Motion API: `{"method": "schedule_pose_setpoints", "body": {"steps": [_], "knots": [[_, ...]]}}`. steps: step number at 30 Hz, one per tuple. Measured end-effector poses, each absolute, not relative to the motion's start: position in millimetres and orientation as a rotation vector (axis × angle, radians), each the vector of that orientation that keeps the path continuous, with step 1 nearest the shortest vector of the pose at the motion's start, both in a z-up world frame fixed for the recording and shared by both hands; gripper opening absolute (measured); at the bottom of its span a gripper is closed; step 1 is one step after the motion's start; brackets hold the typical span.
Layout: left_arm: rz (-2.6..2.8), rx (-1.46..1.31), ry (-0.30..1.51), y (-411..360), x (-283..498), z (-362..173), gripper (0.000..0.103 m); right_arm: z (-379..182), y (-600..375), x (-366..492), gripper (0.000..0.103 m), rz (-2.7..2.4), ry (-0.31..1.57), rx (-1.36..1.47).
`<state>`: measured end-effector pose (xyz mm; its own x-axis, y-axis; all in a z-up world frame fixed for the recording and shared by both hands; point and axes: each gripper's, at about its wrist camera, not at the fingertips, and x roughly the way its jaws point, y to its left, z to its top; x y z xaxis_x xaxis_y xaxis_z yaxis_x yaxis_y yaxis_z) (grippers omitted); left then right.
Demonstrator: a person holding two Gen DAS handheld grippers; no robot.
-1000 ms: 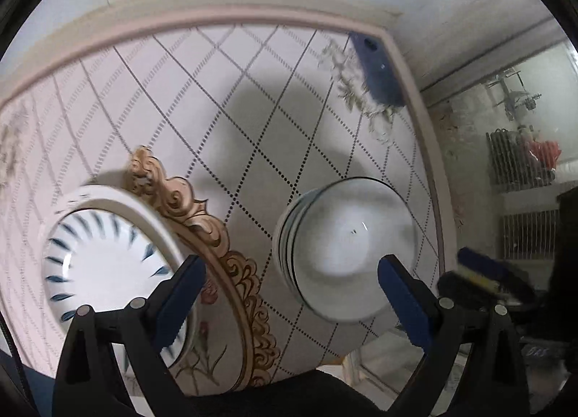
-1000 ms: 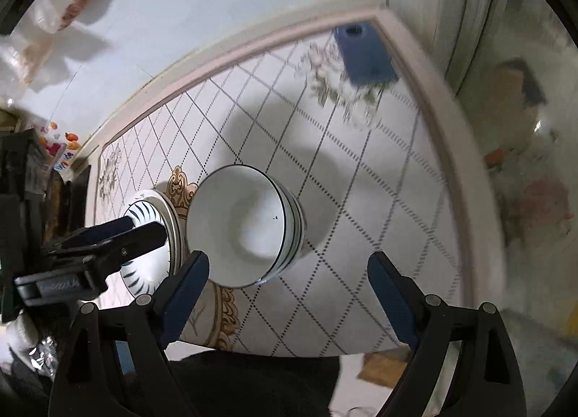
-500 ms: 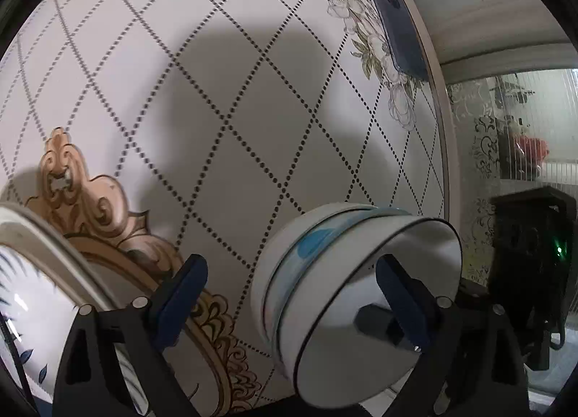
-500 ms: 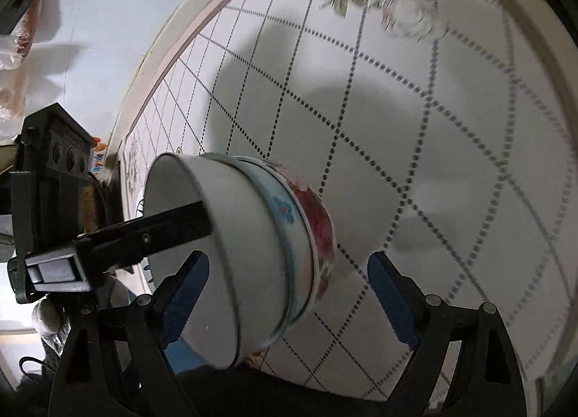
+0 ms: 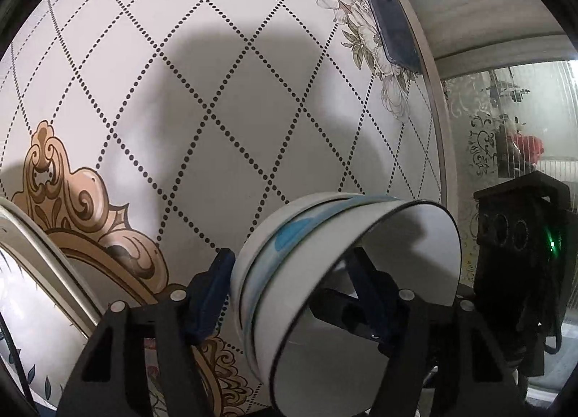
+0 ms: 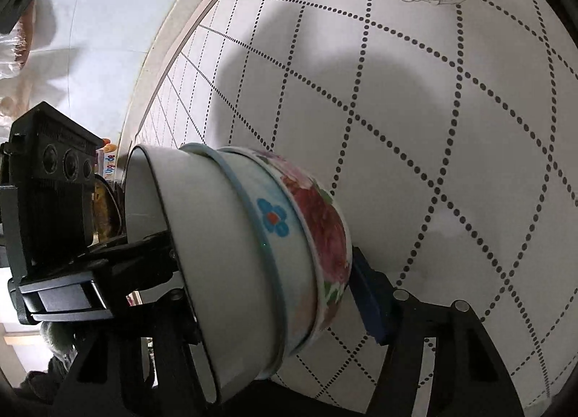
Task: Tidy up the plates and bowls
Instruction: 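Lift the tilted bowl stack with both tools over the plate stack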
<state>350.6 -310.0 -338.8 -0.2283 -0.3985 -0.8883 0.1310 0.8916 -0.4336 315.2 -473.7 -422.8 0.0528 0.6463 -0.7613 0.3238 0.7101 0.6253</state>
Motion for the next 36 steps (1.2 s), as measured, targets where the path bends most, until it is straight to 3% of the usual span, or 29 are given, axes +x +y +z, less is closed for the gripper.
{"method": "schedule_pose_setpoints", "body": {"steps": [15, 26, 36], "knots": [[-0.419, -0.255, 1.682, -265, 356, -302, 0.063, -388, -450, 328, 0.066, 0.341, 1.539, 0.748], [-0.247, -0.37, 1.622, -168, 353, -265, 0.063, -352, -373, 358, 0.066, 0.522, 1.566, 0.667], [-0.077, -0.48, 1.593, -78, 329, -269, 0.063, -355, -275, 370, 0.066, 0.704, 1.632, 0.572]]}}
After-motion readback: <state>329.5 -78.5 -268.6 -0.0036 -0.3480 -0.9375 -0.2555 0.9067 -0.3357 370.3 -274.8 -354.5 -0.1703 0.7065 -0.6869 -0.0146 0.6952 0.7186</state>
